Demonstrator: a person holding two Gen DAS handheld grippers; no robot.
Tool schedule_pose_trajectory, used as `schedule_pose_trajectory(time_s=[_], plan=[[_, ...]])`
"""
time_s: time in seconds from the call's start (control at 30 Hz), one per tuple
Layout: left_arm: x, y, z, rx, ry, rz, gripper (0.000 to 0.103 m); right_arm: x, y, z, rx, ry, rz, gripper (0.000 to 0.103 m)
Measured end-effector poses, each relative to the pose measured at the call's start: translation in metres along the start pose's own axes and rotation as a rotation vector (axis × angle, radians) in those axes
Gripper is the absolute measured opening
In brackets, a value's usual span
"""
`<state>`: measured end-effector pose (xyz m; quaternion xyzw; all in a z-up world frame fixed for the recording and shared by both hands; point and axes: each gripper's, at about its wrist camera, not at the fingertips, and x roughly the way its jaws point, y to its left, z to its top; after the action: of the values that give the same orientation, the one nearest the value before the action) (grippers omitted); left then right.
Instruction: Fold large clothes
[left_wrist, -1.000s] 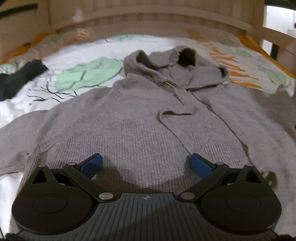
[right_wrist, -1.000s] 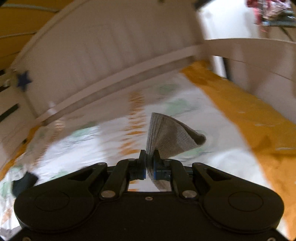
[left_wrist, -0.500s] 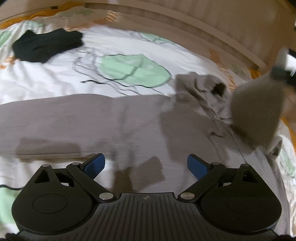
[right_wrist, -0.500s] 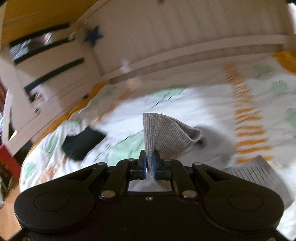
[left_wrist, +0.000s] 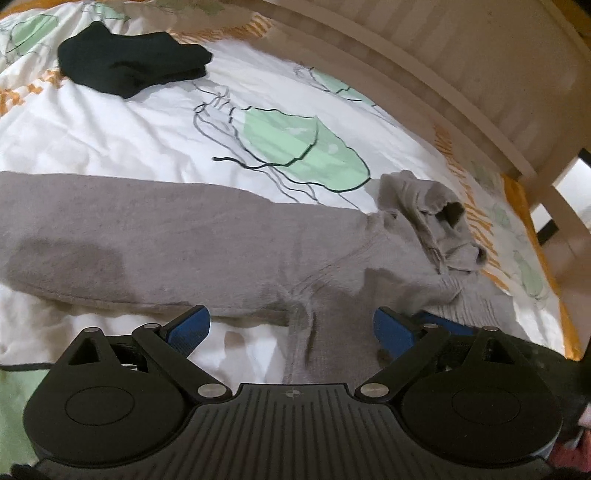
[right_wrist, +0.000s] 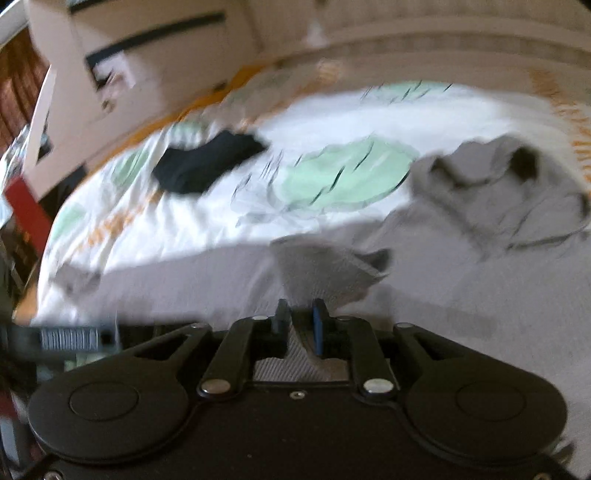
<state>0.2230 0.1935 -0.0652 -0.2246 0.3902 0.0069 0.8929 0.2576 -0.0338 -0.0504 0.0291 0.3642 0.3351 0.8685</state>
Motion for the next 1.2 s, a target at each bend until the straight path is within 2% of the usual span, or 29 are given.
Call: schedule_pose_trajectory(time_s=[0.07,0.23,0.3,0.43,0.53,0.57,0.6,0.67,0.7,0.73,0.8,0.83,0.93,1.03,1.2], plan=[[0.003,-0.005,0.001,0.014,0.004,-0.011,0.096,-0.006,0.001,-0.002,-0.019,-0.001,0.003,0.055],[0.016,-0.016,0.000,0.028,0.033,-0.039,0.096,-0.047,-0.022,0.003,0.037,-0.062,-0.004,0.058],[0.023,-0.021,-0.003,0.029,0.049,-0.037,0.096,-0.066,-0.036,0.002,0.066,-0.099,-0.027,0.066],[0.038,-0.027,-0.006,0.041,0.074,0.002,0.096,-0.108,-0.069,-0.008,0.081,-0.161,-0.128,0.071],[0.045,-0.028,-0.007,0.034,0.089,0.017,0.095,-0.134,-0.086,-0.021,0.046,-0.234,-0.234,0.083],[0.047,-0.029,-0.007,0.033,0.094,0.025,0.094,-0.143,-0.093,-0.026,0.039,-0.267,-0.272,0.092],[0.049,-0.029,-0.007,0.036,0.098,0.033,0.088,-0.149,-0.099,-0.030,0.036,-0.293,-0.302,0.100],[0.053,-0.032,-0.008,0.051,0.099,0.056,0.079,-0.158,-0.111,-0.040,0.034,-0.337,-0.389,0.102],[0.055,-0.034,-0.008,0.060,0.095,0.070,0.070,-0.159,-0.117,-0.044,0.035,-0.337,-0.426,0.102],[0.057,-0.035,-0.008,0.072,0.089,0.085,0.052,-0.160,-0.124,-0.047,0.036,-0.330,-0.445,0.102],[0.056,-0.038,-0.007,0.092,0.064,0.130,0.029,-0.158,-0.139,-0.056,0.045,-0.308,-0.485,0.102],[0.055,-0.039,-0.006,0.090,0.054,0.134,0.025,-0.158,-0.145,-0.060,0.059,-0.299,-0.497,0.102],[0.050,-0.037,0.002,0.106,0.036,0.135,0.016,-0.155,-0.167,-0.067,0.153,-0.251,-0.493,0.102],[0.046,-0.035,0.011,0.113,0.027,0.133,0.015,-0.150,-0.180,-0.064,0.198,-0.215,-0.523,0.102],[0.045,-0.033,0.013,0.089,0.036,0.120,0.015,-0.151,-0.201,-0.068,0.277,-0.226,-0.529,0.102]])
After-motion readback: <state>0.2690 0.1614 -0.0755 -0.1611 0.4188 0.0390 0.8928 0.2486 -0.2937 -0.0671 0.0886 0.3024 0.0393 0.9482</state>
